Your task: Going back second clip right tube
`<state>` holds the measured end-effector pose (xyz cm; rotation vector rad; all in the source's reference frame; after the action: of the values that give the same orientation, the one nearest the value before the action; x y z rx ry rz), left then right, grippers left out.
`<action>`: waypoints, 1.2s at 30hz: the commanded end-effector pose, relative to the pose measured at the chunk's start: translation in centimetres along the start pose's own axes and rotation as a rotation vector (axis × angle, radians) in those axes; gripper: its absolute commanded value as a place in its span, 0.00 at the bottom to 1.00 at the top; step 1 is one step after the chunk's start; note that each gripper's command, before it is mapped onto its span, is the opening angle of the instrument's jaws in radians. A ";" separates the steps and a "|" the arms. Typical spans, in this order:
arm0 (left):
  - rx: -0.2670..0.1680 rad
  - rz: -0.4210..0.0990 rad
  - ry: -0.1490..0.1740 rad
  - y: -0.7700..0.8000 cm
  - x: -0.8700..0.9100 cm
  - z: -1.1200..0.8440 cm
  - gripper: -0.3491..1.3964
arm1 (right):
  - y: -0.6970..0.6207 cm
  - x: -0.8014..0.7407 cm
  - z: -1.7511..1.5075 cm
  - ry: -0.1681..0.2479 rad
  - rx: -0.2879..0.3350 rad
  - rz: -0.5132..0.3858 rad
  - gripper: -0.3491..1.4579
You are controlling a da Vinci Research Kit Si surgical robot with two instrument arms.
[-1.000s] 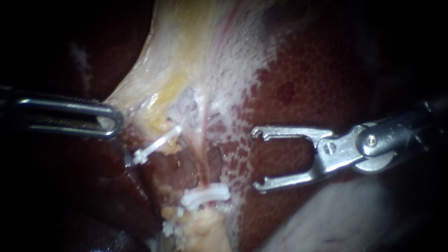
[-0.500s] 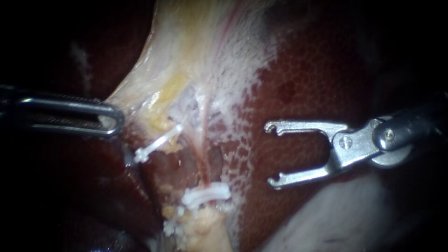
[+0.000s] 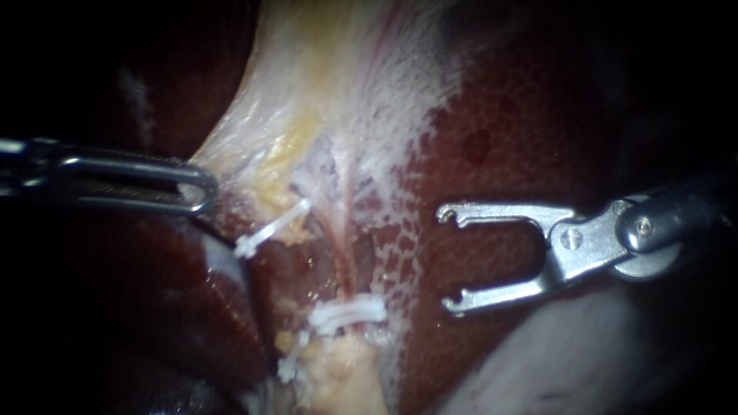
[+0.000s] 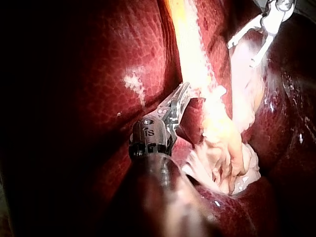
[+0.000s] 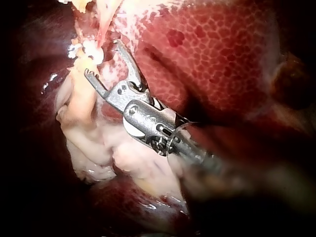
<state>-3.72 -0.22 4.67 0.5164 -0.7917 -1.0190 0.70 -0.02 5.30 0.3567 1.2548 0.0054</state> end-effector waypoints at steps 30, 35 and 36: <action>0.008 0.016 0.048 -0.13 0.22 0.52 0.00 | -0.01 -0.01 -0.03 0.000 0.001 0.000 0.52; 0.007 0.016 0.051 -0.13 0.22 0.52 0.00 | -0.01 -0.01 -0.03 0.001 0.001 0.000 0.52; 0.007 0.016 0.051 -0.13 0.22 0.52 0.00 | -0.01 -0.01 -0.03 0.001 0.001 0.000 0.52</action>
<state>-4.13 -0.49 4.98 0.5393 -0.7538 -0.9846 0.67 -0.02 5.30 0.3573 1.2554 0.0046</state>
